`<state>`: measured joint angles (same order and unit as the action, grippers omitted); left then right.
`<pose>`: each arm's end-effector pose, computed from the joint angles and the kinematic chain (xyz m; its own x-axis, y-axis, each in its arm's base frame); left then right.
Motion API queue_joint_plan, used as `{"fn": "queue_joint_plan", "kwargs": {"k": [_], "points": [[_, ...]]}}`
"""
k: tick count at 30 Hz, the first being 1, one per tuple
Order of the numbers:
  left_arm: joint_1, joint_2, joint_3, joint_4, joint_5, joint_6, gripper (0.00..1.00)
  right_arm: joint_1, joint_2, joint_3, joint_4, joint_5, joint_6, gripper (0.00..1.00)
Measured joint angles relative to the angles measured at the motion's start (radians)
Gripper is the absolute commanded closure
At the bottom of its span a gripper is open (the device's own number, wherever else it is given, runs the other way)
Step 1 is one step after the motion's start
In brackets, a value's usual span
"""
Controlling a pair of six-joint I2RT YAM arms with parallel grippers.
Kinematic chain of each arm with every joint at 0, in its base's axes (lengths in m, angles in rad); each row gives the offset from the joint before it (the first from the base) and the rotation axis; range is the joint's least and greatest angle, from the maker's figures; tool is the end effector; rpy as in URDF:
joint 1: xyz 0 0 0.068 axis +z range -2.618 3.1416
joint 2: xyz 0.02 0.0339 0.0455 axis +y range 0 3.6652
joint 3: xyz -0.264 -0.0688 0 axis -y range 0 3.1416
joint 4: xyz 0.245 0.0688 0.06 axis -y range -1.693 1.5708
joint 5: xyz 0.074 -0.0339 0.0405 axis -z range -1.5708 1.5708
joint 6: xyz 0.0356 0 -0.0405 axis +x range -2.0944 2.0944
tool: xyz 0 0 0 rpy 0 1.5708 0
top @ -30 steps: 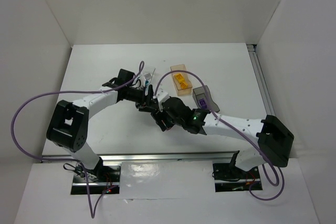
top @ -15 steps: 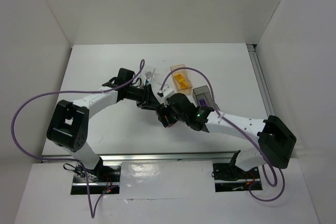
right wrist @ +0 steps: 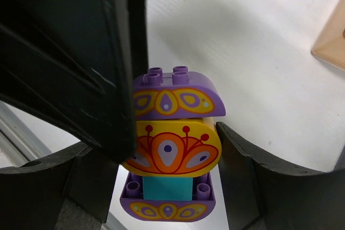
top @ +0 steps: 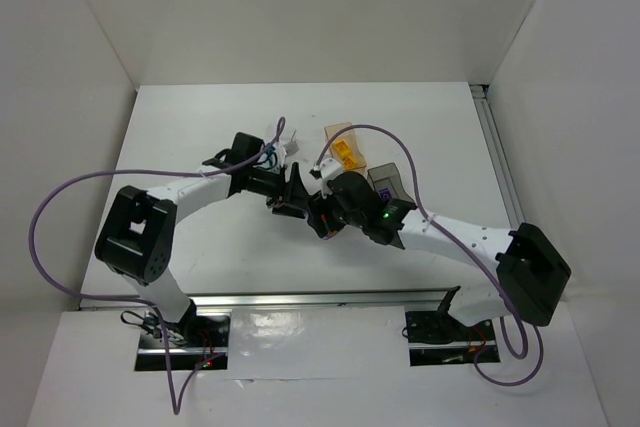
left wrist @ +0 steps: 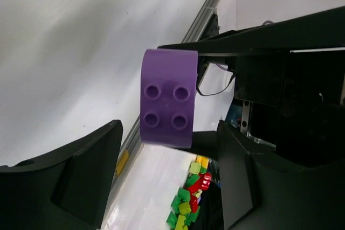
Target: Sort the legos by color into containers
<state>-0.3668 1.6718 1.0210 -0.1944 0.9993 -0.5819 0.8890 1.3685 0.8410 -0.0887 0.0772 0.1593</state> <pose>0.3064 -0.1498 0.2057 -0.9764 0.0566 -0.2085 0.2135 0.4020 -0.8904 0.1901 0.2298 0.2374 -0.4761 -0.3356 -0.8128 -0.6674 0.7398 0.0854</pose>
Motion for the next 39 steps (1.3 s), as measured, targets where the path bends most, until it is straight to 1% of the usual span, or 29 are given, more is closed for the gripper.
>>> {"fn": "queue_joint_plan", "kwargs": {"k": [3,4,5,9,10,13,14,15,18,19,21,22,23,26,28,30,31,32,35,39], "points": [[-0.027,0.016,0.011,0.005,-0.003,0.000,0.32,0.000,-0.003,0.000,-0.001,-0.016,0.001,0.45],[-0.034,0.021,0.015,0.008,-0.006,0.000,0.36,0.000,-0.003,0.000,-0.001,-0.019,0.003,0.45],[-0.039,0.024,0.016,0.013,-0.008,-0.001,0.45,0.000,-0.004,0.000,-0.001,-0.023,0.004,0.45],[-0.048,0.027,0.019,0.023,-0.022,-0.013,0.62,0.000,-0.011,0.000,-0.001,-0.027,0.008,0.45],[-0.048,0.027,0.022,0.022,-0.024,-0.020,0.71,0.000,-0.013,0.000,-0.001,-0.028,0.008,0.45],[-0.045,0.027,0.033,0.016,-0.037,-0.024,0.84,-0.003,-0.014,0.000,0.001,-0.022,0.011,0.46],[-0.043,0.027,0.036,0.014,-0.037,-0.024,0.91,-0.003,-0.015,-0.002,0.002,-0.020,0.014,0.46],[-0.040,0.027,0.039,0.013,-0.039,-0.026,0.91,-0.003,-0.019,-0.008,0.003,-0.018,0.018,0.48],[-0.019,0.027,0.056,0.016,-0.051,-0.032,0.91,-0.003,-0.039,-0.043,-0.005,-0.014,0.033,0.48],[-0.012,0.027,0.062,0.020,-0.054,-0.040,0.95,-0.003,-0.045,-0.058,-0.007,-0.013,0.039,0.49],[-0.002,0.027,0.068,0.034,-0.056,-0.055,0.96,-0.003,-0.060,-0.083,-0.021,-0.003,0.054,0.49],[0.002,0.027,0.069,0.039,-0.057,-0.059,0.99,-0.003,-0.069,-0.094,-0.027,0.005,0.062,0.49],[0.005,0.027,0.072,0.042,-0.058,-0.066,1.00,-0.003,-0.081,-0.103,-0.033,0.014,0.069,0.49],[0.005,0.034,0.093,0.041,-0.064,-0.080,1.00,-0.003,-0.119,-0.119,-0.063,0.068,0.098,0.49],[-0.001,0.053,0.132,0.028,-0.081,-0.081,1.00,-0.003,-0.140,-0.111,-0.098,0.134,0.124,0.49],[-0.013,0.090,0.203,0.007,-0.119,-0.080,1.00,-0.003,-0.158,-0.087,-0.153,0.224,0.161,0.49],[-0.023,0.116,0.257,-0.010,-0.144,-0.081,1.00,-0.004,-0.171,-0.068,-0.186,0.284,0.182,0.49],[-0.034,0.140,0.298,-0.013,-0.166,-0.081,1.00,-0.007,-0.182,-0.050,-0.214,0.328,0.205,0.52],[-0.086,0.232,0.462,-0.036,-0.239,-0.082,1.00,-0.034,-0.225,0.018,-0.309,0.471,0.303,0.52],[-0.163,0.375,0.668,-0.063,-0.306,-0.084,1.00,-0.084,-0.354,0.061,-0.420,0.646,0.442,0.51]]}}
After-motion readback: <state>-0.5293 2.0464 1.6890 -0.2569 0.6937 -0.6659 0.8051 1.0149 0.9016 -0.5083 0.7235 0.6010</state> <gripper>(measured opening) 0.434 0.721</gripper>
